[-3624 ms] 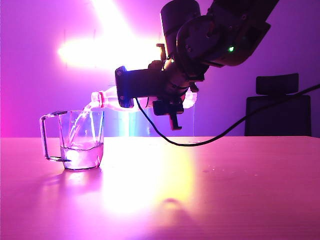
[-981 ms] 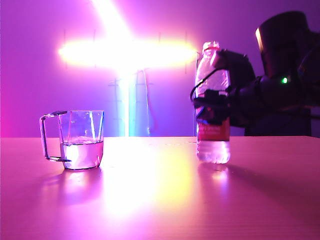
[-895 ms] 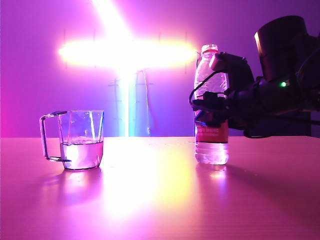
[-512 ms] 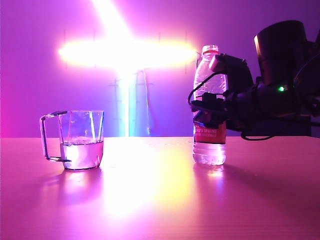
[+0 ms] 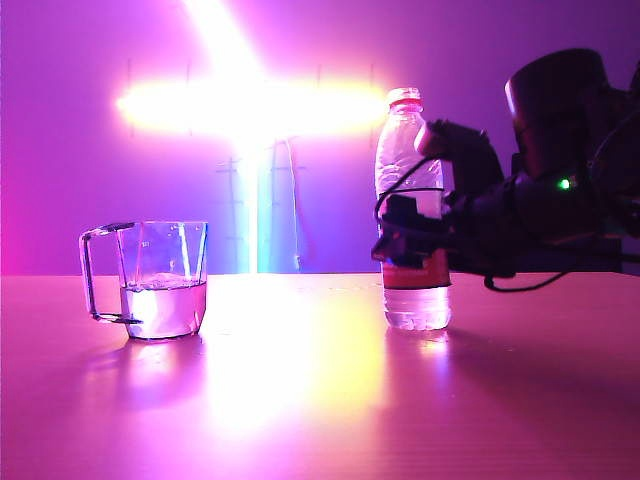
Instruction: Pick up the mineral water bottle on the table and pour water into the mug until it's half full.
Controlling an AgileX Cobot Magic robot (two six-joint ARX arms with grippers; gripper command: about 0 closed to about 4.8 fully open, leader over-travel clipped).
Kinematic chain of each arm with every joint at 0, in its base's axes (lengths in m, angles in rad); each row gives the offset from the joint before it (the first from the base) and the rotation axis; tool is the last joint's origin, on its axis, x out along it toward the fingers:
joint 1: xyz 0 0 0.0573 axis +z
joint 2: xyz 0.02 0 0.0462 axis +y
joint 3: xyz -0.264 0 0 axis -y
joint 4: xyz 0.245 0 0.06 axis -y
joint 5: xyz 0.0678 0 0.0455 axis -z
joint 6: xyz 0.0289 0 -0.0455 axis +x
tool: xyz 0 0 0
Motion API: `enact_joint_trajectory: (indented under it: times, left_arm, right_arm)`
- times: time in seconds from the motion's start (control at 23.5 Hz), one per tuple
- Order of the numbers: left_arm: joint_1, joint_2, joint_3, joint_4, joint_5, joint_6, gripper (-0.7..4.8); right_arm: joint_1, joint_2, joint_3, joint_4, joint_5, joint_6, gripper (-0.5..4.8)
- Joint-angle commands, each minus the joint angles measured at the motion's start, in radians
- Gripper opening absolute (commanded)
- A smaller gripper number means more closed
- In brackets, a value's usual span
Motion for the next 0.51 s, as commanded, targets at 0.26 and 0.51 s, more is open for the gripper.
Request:
enact_joint_trajectory:
  times: [0.26,0.51]
  left_arm:
    - [0.045,0.002,0.004,0.013,0.002,-0.003,-0.02]
    - [0.045,0.002,0.004,0.013,0.002,-0.003,-0.02]
  right_arm:
    - [0.001,-0.051,0.001,-0.034,-0.062,0.000,4.79]
    - [0.001,-0.089,0.000,-0.131,-0.062,-0.001,4.79]
